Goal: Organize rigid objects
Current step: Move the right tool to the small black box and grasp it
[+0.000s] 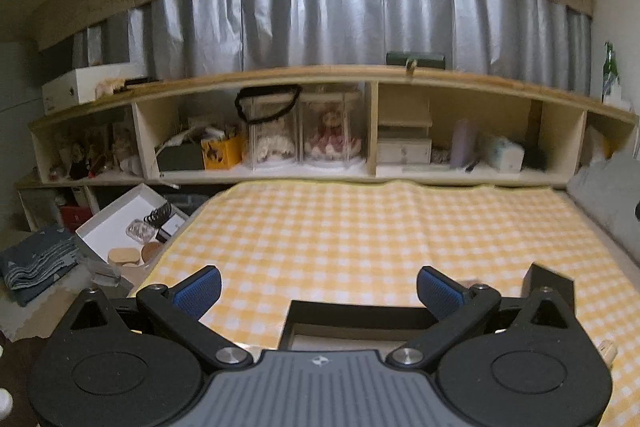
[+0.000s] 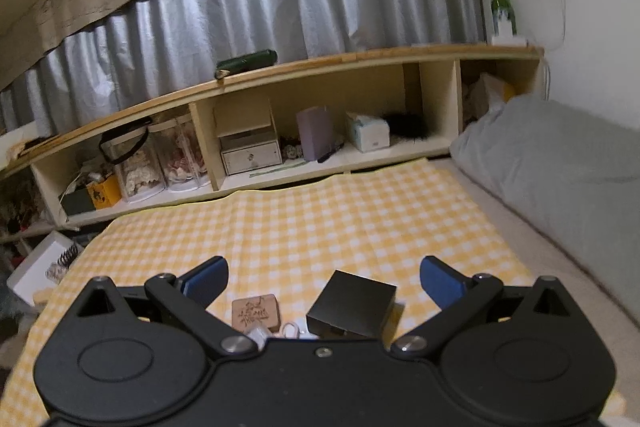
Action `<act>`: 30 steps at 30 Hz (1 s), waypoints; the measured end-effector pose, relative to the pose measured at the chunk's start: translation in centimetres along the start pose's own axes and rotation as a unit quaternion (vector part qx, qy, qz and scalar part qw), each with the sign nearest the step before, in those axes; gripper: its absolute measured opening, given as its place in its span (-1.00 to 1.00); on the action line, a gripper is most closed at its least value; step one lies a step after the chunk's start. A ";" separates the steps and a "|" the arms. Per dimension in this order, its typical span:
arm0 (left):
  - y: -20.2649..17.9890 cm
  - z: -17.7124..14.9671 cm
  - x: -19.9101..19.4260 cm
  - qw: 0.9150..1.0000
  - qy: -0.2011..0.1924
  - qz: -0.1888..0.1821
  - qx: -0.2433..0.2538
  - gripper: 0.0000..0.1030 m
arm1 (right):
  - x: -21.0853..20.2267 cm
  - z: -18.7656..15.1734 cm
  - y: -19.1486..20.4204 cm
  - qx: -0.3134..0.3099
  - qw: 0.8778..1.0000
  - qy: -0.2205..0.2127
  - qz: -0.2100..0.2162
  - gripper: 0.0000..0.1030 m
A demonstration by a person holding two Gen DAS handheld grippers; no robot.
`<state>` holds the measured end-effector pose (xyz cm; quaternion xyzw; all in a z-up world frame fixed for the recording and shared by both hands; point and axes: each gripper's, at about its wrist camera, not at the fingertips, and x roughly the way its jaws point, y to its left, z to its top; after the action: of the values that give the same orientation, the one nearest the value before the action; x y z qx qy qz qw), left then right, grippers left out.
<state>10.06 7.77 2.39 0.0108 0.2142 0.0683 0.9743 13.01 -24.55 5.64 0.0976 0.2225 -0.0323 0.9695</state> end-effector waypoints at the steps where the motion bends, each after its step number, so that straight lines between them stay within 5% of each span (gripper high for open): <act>1: 0.4 0.1 0.7 1.000 0.005 0.003 0.006 0.92 | 0.9 0.1 -0.1 0.008 1.000 0.008 -0.002 1.00; 12: 3.1 -1.3 7.6 0.992 0.123 0.009 0.012 0.20 | 13.1 -0.5 -2.3 0.099 0.986 0.130 -0.030 1.00; 21: 3.9 -4.1 11.9 0.973 0.229 0.009 0.032 -0.16 | 21.7 -3.2 -4.0 0.139 0.963 0.214 -0.088 1.00; 28: 4.2 -5.7 14.0 0.955 0.294 0.010 0.037 -0.33 | 25.3 -4.4 -3.3 0.128 0.958 0.240 -0.091 1.00; 30: 4.2 -6.1 14.4 0.951 0.306 0.012 0.042 -0.52 | 25.9 -4.5 -2.8 0.114 0.959 0.238 -0.099 1.00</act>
<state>19.95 13.82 -8.92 0.0329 0.5041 0.0714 0.8600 34.08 -26.84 -10.15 0.1897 0.4505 -0.1295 0.8627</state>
